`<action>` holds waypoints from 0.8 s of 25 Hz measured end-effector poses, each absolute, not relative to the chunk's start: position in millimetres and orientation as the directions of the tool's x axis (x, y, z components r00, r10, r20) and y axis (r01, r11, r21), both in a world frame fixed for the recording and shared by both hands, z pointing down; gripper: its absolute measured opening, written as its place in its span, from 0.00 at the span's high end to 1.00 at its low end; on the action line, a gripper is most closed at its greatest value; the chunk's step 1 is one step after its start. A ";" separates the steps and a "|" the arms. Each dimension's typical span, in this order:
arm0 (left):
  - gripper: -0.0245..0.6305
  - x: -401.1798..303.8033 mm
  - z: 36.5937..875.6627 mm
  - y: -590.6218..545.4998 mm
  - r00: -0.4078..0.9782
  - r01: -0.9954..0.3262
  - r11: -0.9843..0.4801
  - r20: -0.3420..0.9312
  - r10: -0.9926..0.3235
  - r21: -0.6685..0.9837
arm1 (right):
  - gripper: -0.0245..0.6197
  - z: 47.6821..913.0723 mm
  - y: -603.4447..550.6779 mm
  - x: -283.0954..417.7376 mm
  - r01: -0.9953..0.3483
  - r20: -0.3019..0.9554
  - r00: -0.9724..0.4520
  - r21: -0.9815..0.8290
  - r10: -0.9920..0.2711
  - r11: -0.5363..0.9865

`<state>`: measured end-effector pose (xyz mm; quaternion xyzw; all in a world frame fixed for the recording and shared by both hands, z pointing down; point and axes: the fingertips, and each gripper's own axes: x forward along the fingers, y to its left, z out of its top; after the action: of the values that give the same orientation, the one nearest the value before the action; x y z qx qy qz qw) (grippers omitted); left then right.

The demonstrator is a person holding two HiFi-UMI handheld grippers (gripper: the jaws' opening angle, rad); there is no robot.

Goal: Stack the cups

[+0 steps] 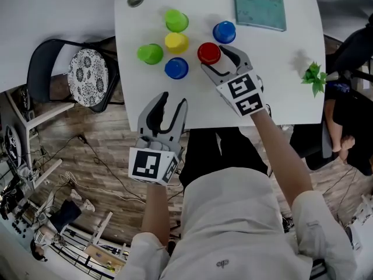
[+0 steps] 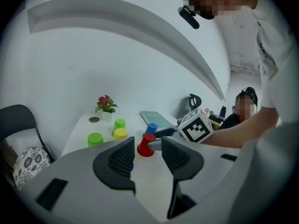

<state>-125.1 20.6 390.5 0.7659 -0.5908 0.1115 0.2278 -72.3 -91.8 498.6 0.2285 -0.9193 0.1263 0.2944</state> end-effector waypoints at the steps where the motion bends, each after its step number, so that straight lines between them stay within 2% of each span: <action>1: 0.70 -126.1 391.4 20.5 0.280 -0.955 -0.200 0.442 -0.852 0.219 | 0.54 501.4 -92.0 -73.8 -0.499 0.604 -0.718 -0.101 -0.346 0.861; 20: 0.70 -139.3 396.5 18.7 0.305 -0.949 -0.224 0.456 -0.836 0.223 | 0.59 513.3 -100.0 -80.0 -0.551 0.629 -0.666 -0.054 -0.400 0.833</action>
<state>-139.3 18.7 396.5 0.7729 -0.5773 0.1202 0.2343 -80.0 -100.0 513.3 0.2628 -0.9048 0.1208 0.3127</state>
